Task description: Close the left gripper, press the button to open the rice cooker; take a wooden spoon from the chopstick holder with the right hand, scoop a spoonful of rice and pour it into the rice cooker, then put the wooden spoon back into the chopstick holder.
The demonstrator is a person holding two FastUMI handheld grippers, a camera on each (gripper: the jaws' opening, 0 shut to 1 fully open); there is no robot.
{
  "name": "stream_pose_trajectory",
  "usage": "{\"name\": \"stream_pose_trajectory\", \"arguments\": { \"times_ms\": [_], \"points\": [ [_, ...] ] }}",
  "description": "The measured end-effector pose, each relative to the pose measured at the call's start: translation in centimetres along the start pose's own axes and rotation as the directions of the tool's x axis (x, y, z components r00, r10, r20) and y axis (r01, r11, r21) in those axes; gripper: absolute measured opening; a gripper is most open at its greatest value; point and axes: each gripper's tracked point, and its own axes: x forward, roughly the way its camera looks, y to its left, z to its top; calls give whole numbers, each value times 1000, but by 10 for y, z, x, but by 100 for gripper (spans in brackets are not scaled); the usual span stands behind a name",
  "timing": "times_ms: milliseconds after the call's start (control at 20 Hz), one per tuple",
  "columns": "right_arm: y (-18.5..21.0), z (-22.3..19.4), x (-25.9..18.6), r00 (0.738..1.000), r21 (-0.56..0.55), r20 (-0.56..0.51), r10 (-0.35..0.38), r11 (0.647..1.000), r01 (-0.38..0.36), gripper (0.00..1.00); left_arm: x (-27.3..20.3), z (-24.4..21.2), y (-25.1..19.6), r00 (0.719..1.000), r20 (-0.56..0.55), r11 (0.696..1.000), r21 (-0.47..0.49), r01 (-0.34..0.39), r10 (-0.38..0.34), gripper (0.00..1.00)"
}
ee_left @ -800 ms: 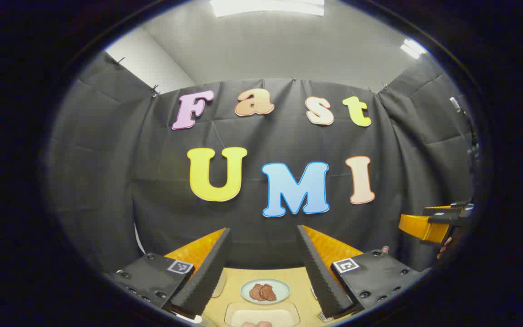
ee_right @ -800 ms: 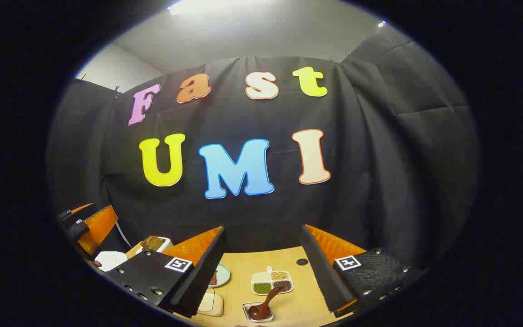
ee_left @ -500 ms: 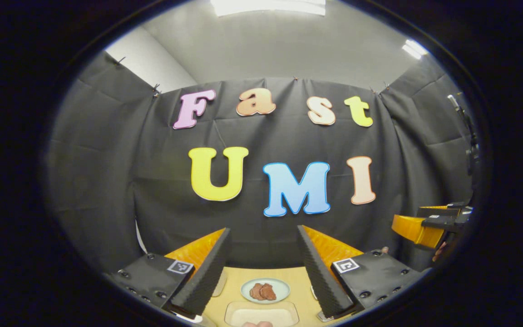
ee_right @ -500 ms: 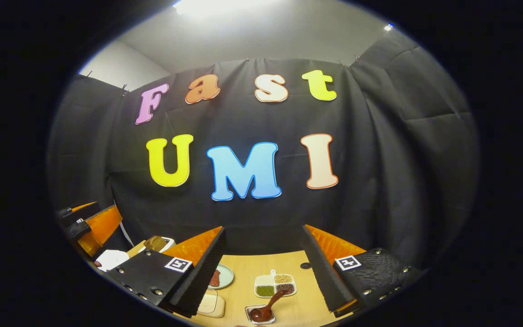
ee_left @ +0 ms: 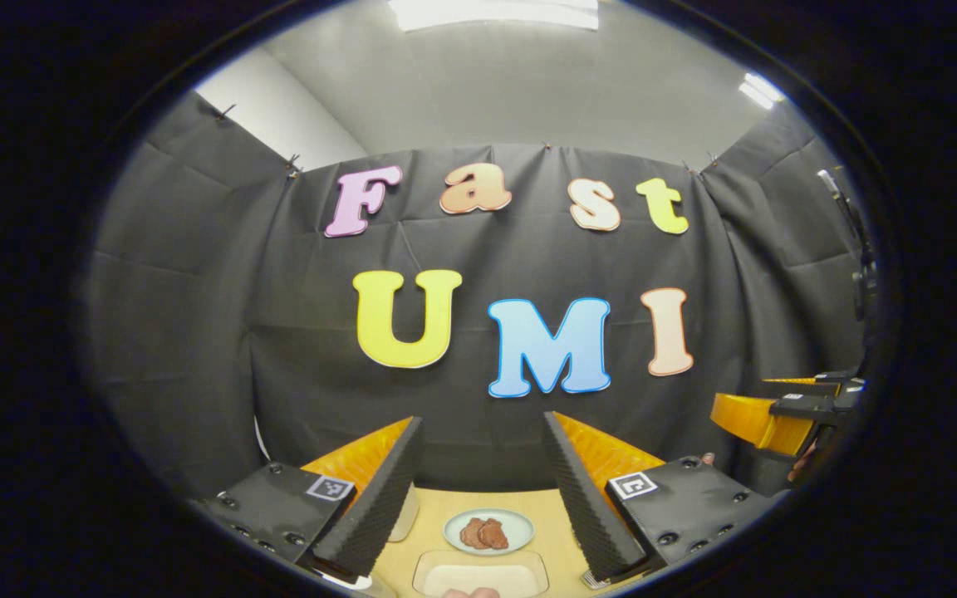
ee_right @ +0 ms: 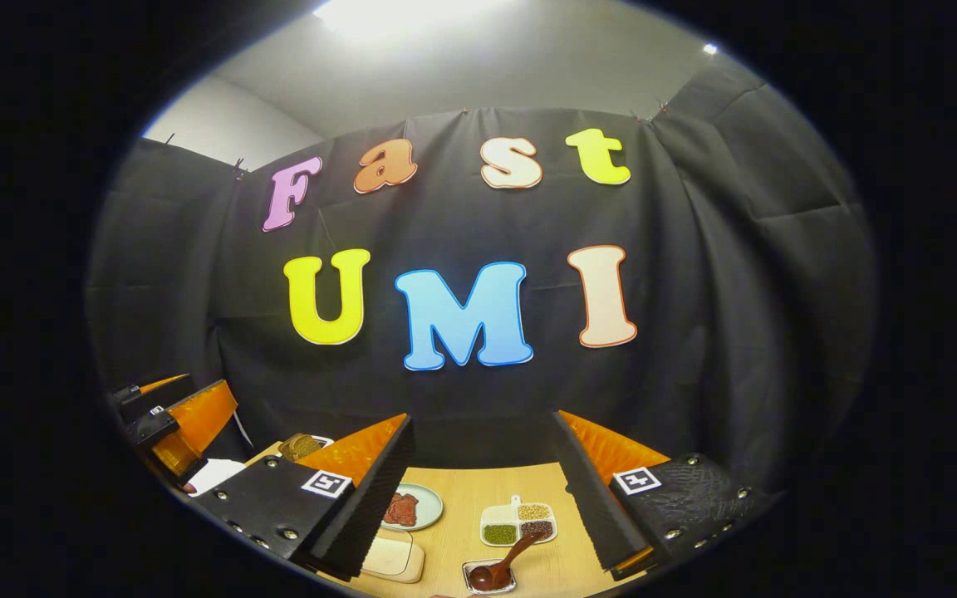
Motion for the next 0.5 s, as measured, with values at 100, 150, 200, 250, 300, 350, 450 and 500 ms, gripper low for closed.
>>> {"name": "stream_pose_trajectory", "arguments": {
  "times_ms": [100,150,200,250,300,350,450,500],
  "points": [
    [0,-1,1,1000,4,-2,7,1000,-7,99,1,-2,5,1000,1,1000,-3,-10,10,93],
    [1,-1,1,1000,10,-2,11,1000,-11,99,1,-2,8,1000,1,1000,1,-17,17,94],
    [1,0,0,1000,14,0,12,1000,-12,99,0,-2,11,1000,5,1000,3,-21,21,94],
    [0,0,0,1000,13,4,10,1000,-10,99,1,-2,13,1000,9,1000,3,-24,24,94],
    [0,0,0,1000,9,6,8,1000,-8,99,1,-5,17,1000,7,1000,5,-30,29,93],
    [0,0,0,1000,4,6,9,1000,-9,99,1,-9,18,1000,-3,1000,3,-25,25,95],
    [1,-1,-1,1000,5,4,20,1000,-20,99,2,-15,25,999,-12,999,-9,-32,32,87],
    [1,-1,-1,1000,8,6,23,1000,-23,99,3,-18,33,999,-14,999,-16,-48,48,76]
  ]
}}
